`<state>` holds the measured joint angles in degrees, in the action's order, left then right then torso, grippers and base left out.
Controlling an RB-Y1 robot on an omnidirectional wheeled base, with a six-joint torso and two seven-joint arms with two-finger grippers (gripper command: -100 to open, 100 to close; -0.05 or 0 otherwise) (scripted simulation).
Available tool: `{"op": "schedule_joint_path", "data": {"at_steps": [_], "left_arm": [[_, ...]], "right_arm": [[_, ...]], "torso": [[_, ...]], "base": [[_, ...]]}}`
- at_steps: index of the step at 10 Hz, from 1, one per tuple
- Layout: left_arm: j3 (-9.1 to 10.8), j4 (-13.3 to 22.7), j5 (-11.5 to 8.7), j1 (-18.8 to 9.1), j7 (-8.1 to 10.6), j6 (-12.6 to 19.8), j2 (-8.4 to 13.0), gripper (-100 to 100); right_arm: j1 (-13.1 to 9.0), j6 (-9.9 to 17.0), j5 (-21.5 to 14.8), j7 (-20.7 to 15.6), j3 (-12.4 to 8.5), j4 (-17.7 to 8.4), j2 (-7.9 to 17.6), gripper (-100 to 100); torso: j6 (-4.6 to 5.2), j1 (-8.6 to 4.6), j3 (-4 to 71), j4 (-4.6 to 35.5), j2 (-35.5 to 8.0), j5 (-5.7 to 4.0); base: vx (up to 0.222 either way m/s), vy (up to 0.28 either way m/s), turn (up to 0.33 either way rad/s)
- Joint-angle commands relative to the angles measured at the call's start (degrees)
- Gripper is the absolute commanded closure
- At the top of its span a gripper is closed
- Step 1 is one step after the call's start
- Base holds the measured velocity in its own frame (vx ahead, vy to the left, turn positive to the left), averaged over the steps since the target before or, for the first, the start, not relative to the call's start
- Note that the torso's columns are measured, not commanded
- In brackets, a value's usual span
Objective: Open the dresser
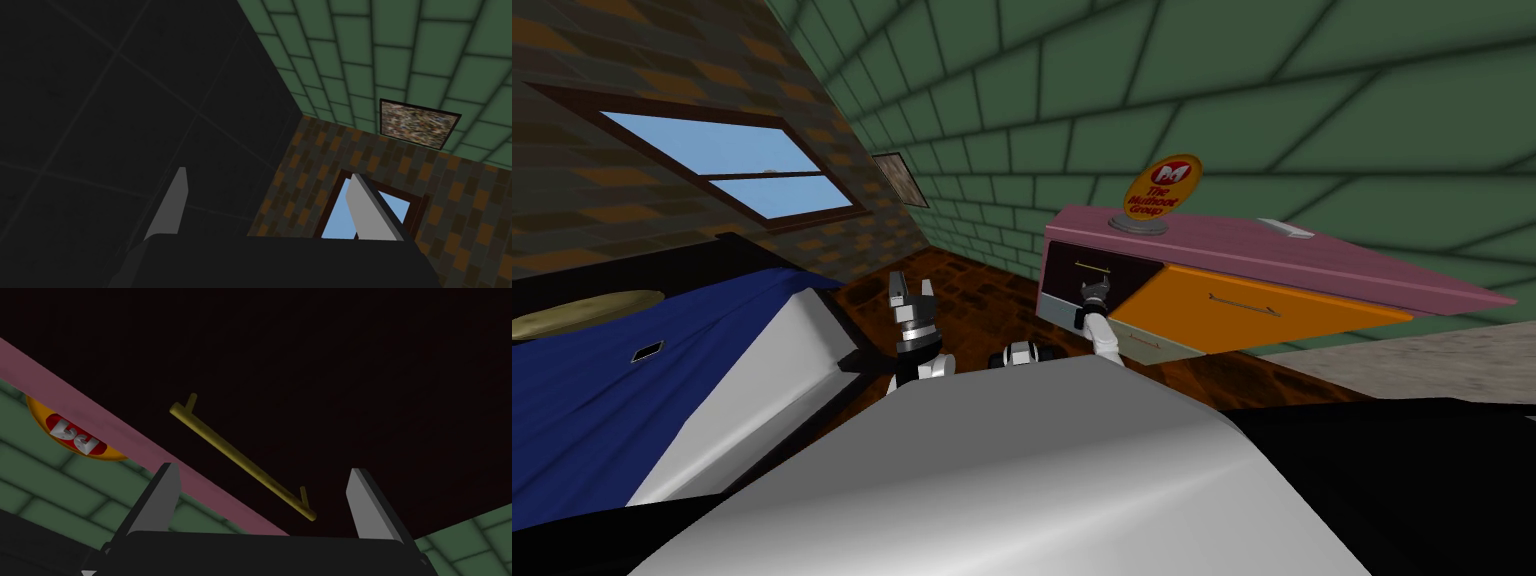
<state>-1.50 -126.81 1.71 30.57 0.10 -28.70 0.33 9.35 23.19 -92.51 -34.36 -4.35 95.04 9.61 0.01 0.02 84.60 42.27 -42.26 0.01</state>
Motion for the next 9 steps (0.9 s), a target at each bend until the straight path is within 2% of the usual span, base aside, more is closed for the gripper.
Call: {"op": "schedule_joint_path", "data": {"at_steps": [1, 2, 5, 9], "left_arm": [[0.00, 0.00, 0.00, 0.00, 0.00, 0.00, 0.00, 0], [0.00, 0.00, 0.00, 0.00, 0.00, 0.00, 0.00, 0], [0.00, 0.00, 0.00, 0.00, 0.00, 0.00, 0.00, 0], [0.00, 0.00, 0.00, 0.00, 0.00, 0.00, 0.00, 0]], "right_arm": [[-1.40, 3.41, -4.56, -0.66, 0.25, -2.62, 0.41, -100], [-1.40, 3.41, -5.20, -0.66, 0.25, -2.62, 0.41, -100], [-3.18, 7.22, -10.41, -1.56, 0.60, -5.67, 0.76, -100], [-4.82, 10.61, -14.99, -2.30, 0.98, -8.40, 1.05, -100]], "torso": [[-0.01, -0.02, -0.03, 0.02, -0.04, -0.01], [-0.01, -0.01, -0.03, 0.01, -0.02, -0.01], [-0.01, -0.01, -0.03, 0.02, -0.04, -0.01], [-0.01, -0.04, -0.04, 0.02, -0.06, -0.02]], "base": [[0.060, 0.045, 0.019], [0.039, 0.026, 0.007], [0.041, 0.025, 0.016], [0.037, 0.019, 0.012]]}}
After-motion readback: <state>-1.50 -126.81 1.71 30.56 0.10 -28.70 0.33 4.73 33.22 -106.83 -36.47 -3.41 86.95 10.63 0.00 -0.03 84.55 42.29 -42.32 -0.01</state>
